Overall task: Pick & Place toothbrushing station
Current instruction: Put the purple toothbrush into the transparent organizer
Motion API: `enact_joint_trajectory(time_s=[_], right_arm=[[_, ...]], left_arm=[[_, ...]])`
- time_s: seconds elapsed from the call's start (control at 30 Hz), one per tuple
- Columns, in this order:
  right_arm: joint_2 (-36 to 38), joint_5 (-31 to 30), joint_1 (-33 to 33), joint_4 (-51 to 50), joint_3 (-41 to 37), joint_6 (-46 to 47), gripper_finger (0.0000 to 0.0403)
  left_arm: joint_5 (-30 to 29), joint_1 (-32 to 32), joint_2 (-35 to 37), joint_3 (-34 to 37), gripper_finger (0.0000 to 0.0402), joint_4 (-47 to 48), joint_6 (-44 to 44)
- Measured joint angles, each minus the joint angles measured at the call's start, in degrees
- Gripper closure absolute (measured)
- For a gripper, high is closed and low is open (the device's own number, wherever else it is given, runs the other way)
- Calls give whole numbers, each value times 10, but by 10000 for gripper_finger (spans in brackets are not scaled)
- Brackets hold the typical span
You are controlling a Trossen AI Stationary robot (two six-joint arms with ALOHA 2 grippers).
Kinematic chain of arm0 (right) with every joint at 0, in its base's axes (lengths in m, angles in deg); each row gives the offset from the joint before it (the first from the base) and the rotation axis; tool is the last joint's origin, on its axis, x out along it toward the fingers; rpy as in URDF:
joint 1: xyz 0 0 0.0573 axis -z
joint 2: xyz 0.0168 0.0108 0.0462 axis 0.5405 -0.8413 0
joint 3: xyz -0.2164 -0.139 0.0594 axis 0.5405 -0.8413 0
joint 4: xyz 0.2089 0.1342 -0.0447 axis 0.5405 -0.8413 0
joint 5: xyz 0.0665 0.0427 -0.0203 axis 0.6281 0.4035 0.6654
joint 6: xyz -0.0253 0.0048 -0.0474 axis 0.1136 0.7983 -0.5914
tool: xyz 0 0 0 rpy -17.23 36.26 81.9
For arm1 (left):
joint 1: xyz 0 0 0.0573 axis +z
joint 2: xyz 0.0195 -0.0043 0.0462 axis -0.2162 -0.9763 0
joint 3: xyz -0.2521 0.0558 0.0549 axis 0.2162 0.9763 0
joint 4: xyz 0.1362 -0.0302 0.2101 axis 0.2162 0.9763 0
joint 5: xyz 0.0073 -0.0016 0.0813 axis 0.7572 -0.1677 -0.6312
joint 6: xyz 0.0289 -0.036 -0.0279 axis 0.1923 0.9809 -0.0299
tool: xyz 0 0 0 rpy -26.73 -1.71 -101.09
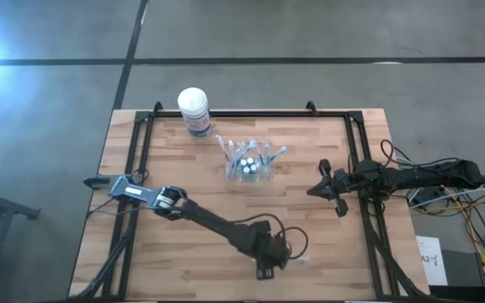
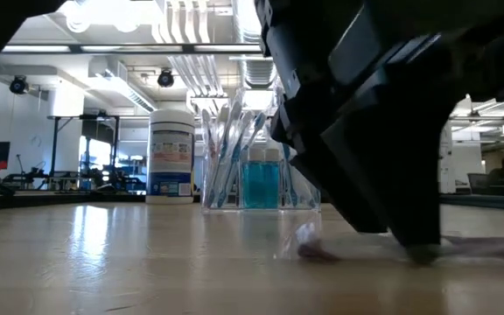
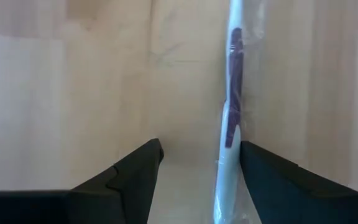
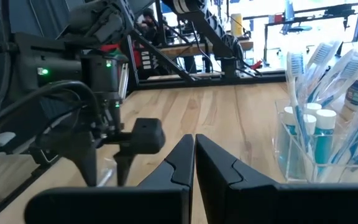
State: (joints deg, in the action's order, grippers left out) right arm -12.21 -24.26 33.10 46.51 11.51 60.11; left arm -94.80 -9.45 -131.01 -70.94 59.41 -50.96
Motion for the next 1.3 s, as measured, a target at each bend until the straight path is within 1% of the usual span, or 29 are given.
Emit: enact_joint_trajectory(time_s=[0.17, 0.23, 0.37, 0.5, 0.67, 0.77, 0.93, 1.03, 1.1, 1.13, 1.2, 1.3], right_arm=[[0, 0, 0, 0, 0, -3, 390], [0, 0, 0, 0, 0, -8, 390], [0, 0, 0, 10, 0, -19, 390], [1, 0, 0, 13, 0, -21, 390], [1, 0, 0, 13, 0, -21, 390], [1, 0, 0, 13, 0, -21, 390], [1, -3, 0, 13, 0, -22, 390], [1, -8, 0, 13, 0, -23, 390], [0, -14, 0, 13, 0, -23, 390], [0, -15, 0, 13, 0, -24, 390], [0, -15, 0, 13, 0, -27, 390], [0, -15, 0, 13, 0, -27, 390]], left_arm=[[-13, 4, 8, -3, 172, 9, -74], [-21, 5, 13, -11, 172, 15, -78], [-23, 6, 16, -49, 172, 16, -80], [-19, 6, 18, -65, 172, -15, -103], [-14, 8, 16, -40, 172, -54, -110], [-8, 9, 18, -10, 172, -82, -111], [-1, 10, 20, 37, 172, -102, -111], [0, 11, 21, 49, 179, -108, -109], [1, 13, 22, 57, 202, -112, -105], [1, 13, 22, 58, 221, -112, -105], [1, 15, 23, 59, 274, -111, -110], [1, 16, 23, 55, 367, -105, -118]])
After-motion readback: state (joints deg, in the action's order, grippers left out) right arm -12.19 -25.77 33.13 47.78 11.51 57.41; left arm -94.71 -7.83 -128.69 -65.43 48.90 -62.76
